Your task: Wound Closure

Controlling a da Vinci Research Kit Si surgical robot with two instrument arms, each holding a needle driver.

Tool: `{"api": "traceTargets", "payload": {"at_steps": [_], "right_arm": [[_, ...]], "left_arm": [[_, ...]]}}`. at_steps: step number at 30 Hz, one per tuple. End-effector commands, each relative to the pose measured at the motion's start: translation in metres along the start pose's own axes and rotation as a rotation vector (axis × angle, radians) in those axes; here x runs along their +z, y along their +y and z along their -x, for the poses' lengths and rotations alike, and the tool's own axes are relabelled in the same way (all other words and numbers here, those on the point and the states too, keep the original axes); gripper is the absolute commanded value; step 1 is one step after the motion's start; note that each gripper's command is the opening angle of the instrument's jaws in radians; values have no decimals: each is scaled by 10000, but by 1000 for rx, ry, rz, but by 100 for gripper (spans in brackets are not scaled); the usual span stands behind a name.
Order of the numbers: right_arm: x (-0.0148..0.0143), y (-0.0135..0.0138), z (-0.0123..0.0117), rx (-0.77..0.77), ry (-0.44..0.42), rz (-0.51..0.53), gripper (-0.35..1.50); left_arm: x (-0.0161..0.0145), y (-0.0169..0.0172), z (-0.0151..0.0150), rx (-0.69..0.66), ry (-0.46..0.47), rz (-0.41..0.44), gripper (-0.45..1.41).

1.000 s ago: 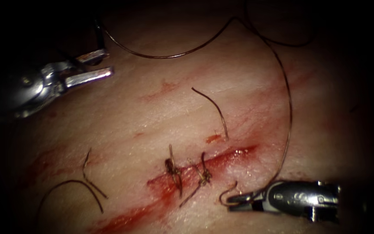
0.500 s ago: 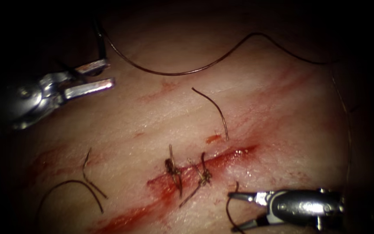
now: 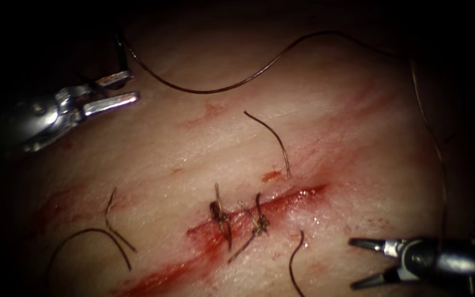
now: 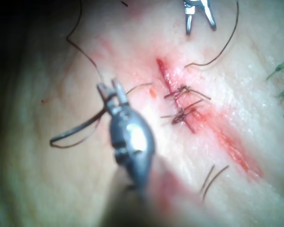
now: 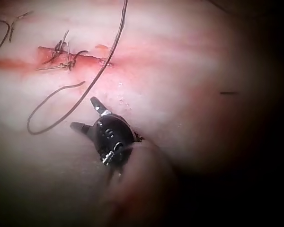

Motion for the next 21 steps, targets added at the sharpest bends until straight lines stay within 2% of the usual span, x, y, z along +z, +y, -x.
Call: {"api": "traceTargets", "payload": {"at_steps": [1, 3, 5, 6, 9, 12, 16, 21], "right_arm": [[11, 0, 3, 3, 8, 3, 148], [13, 2, 4, 6, 6, 9, 148], [14, 4, 4, 7, 11, 12, 148], [14, 4, 4, 8, 13, 14, 148], [16, 4, 4, 9, 18, 18, 148], [19, 3, 4, 9, 17, 21, 148], [22, 3, 3, 9, 17, 24, 148], [23, 2, 3, 9, 16, 25, 148]], "left_arm": [[5, 1, 11, -12, -3, -2, -45], [5, -6, 24, -33, -10, -14, -45], [6, -13, 35, -91, -19, -30, -5], [6, -16, 39, -130, -20, -34, 0], [9, -20, 50, -292, -25, -53, 78], [11, -17, 53, -365, -29, -71, 118], [12, -6, 42, -391, -31, -93, 131], [10, -1, 21, -411, -10, -116, 136]]}}
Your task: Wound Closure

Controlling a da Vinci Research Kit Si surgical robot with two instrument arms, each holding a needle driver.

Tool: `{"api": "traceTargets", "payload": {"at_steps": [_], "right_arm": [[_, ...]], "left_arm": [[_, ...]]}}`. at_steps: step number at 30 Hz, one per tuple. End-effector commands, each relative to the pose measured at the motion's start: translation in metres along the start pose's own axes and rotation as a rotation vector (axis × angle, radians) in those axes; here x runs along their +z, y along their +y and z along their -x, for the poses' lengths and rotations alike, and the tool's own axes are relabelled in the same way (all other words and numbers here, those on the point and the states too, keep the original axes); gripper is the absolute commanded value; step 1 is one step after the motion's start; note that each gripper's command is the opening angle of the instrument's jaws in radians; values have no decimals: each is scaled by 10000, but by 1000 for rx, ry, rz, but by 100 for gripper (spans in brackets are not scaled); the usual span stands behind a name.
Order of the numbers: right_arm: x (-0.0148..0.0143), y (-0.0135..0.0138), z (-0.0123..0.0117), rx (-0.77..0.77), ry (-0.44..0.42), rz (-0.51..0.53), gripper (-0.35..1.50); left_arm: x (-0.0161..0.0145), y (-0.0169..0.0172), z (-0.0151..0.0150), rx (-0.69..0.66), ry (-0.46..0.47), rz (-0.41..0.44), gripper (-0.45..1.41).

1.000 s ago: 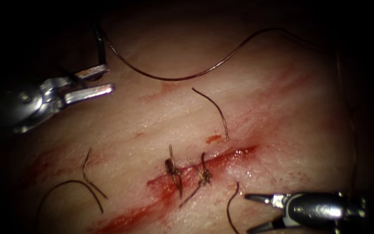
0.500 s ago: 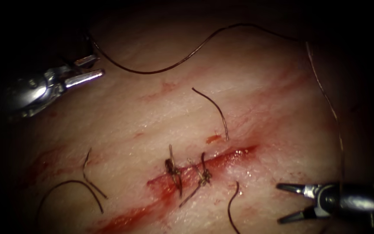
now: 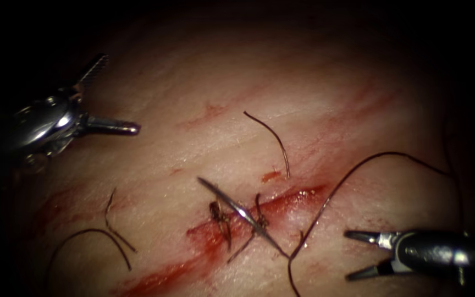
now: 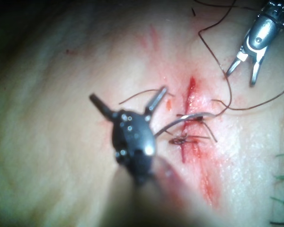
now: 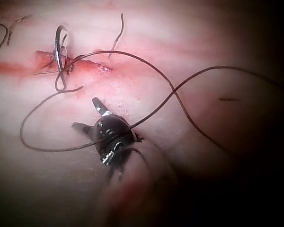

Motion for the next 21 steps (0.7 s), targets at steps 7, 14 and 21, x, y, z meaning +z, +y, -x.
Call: {"api": "traceTargets", "payload": {"at_steps": [7, 14, 21], "right_arm": [[13, -5, 2, 3, 6, -3, 148], [21, -4, -3, -4, 12, 8, 148], [21, -4, -3, -3, 22, 6, 148]], "left_arm": [[8, 33, -13, -19, 45, 93, 126], [46, 99, -10, -66, 66, 239, 120], [92, 164, 24, -107, 5, 398, 91]]}}
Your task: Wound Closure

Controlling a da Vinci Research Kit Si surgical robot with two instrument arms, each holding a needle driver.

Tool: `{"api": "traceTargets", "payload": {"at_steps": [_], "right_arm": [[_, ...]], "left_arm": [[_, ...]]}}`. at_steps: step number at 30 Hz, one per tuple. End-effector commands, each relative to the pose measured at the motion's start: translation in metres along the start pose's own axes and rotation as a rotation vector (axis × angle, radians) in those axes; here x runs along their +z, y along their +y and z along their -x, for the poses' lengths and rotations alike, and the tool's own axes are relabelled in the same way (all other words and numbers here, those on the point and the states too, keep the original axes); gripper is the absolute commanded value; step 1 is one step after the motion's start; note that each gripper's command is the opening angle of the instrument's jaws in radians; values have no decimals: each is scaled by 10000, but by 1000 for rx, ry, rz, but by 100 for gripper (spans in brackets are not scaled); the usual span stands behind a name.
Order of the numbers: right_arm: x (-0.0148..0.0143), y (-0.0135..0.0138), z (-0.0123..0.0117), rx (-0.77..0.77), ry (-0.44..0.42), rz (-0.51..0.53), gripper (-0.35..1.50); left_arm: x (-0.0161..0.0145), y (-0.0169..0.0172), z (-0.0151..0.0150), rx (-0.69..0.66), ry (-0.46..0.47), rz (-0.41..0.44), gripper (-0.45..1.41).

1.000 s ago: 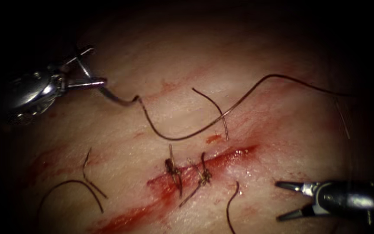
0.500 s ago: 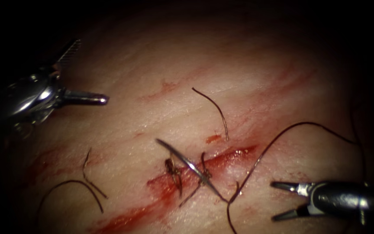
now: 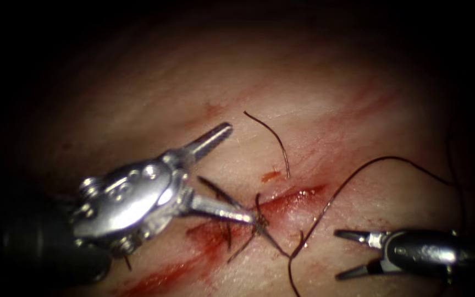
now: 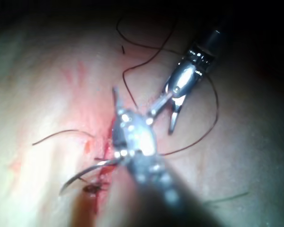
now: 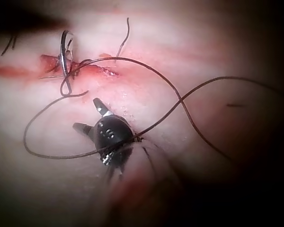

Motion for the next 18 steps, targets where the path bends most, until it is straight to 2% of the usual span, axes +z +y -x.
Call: {"api": "traceTargets", "payload": {"at_steps": [1, 6, 9, 14, 18], "right_arm": [[8, -4, 4, 1, 3, -4, 148], [9, -5, 4, 1, 3, -3, 148], [6, -5, 5, -6, 4, -8, 148], [6, -7, 9, -9, 3, -4, 148], [10, -9, 12, -12, 5, 0, 148]], "left_arm": [[19, 5, 19, -17, -22, 24, 88], [73, 17, 67, -46, -68, 91, 83], [113, 10, 101, -70, -104, 109, 79], [155, -7, 117, -170, -114, 103, 79], [185, -13, 111, -318, -117, 100, 79]]}}
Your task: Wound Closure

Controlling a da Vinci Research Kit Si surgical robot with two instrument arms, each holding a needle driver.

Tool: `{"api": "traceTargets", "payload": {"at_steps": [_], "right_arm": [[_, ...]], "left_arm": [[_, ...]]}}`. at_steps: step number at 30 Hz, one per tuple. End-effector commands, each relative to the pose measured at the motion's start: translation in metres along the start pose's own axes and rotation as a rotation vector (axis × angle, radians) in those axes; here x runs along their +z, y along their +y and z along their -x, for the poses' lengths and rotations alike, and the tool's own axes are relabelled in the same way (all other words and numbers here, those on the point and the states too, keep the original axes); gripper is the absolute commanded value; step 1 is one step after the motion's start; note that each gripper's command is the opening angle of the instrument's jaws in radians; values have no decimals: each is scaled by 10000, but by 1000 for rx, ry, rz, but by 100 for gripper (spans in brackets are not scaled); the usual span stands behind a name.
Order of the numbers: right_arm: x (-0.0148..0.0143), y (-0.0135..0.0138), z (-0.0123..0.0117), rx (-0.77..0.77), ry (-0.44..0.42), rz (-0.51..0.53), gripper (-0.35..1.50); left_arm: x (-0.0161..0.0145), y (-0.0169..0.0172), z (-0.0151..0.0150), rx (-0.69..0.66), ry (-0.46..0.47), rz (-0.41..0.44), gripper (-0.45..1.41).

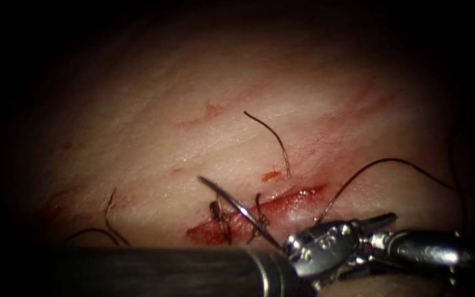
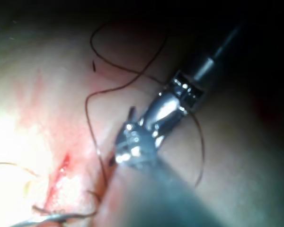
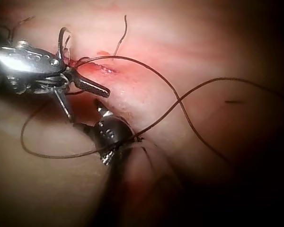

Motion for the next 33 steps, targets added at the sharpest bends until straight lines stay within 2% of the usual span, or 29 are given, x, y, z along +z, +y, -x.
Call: {"api": "traceTargets", "payload": {"at_steps": [1, 3, 7, 15, 20, 33], "right_arm": [[12, -6, 5, 1, 4, -1, 148], [15, -7, 6, 0, 1, 0, 148], [18, -9, 7, -2, -2, 1, 148], [24, -11, 8, -4, -4, 7, 148], [28, -12, 9, -5, -9, 5, 148], [42, -18, 8, -8, -12, -7, 148]], "left_arm": [[12, -5, -1, -50, 3, 2, 79], [21, -7, -10, -135, 19, 18, 79], [28, -13, -28, -344, 74, 108, 78], [37, -24, -44, -543, 111, 231, 78], [47, -31, -45, -581, 119, 272, 79], [63, -57, -43, -567, 116, 272, 81]]}}
